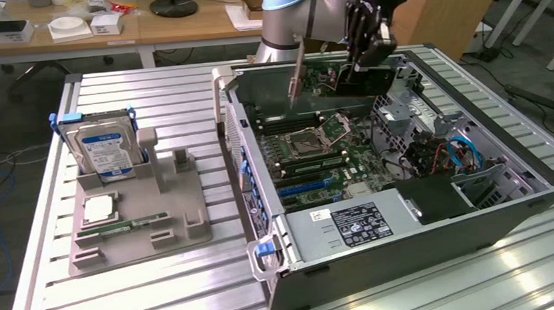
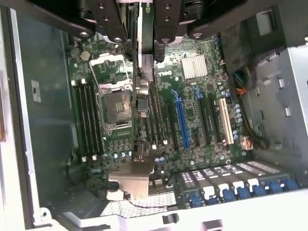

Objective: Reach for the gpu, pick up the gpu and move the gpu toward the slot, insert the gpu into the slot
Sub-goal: 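Insert the gpu into the slot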

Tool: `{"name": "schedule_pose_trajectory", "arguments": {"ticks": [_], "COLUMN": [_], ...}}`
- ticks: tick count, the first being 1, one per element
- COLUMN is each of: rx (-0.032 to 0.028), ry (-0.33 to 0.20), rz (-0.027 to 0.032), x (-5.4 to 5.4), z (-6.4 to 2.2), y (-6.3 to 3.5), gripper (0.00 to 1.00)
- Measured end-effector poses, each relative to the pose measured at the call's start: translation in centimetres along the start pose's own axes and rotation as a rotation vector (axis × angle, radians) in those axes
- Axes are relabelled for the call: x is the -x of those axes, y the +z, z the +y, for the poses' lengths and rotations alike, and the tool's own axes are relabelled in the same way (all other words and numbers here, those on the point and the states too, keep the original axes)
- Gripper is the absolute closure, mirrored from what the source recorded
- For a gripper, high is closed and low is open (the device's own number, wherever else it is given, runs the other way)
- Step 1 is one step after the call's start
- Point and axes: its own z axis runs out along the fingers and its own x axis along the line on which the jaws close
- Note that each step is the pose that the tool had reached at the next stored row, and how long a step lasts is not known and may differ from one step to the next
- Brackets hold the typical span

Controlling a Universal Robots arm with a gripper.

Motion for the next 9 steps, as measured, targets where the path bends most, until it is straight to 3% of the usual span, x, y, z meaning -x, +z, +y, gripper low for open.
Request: {"name": "schedule_pose_trajectory", "arguments": {"ticks": [6,7,9], "rx": [0.0003,-0.0015,-0.0105], "ry": [-0.063,-0.067,-0.071], "rz": [-0.0003,-0.0004,-0.0017], "x": [-0.16,-0.23,-0.32], "z": [-0.02,0.02,0.08], "y": [0.48,0.55,0.65], "gripper": [0.74,0.74,0.74]}}
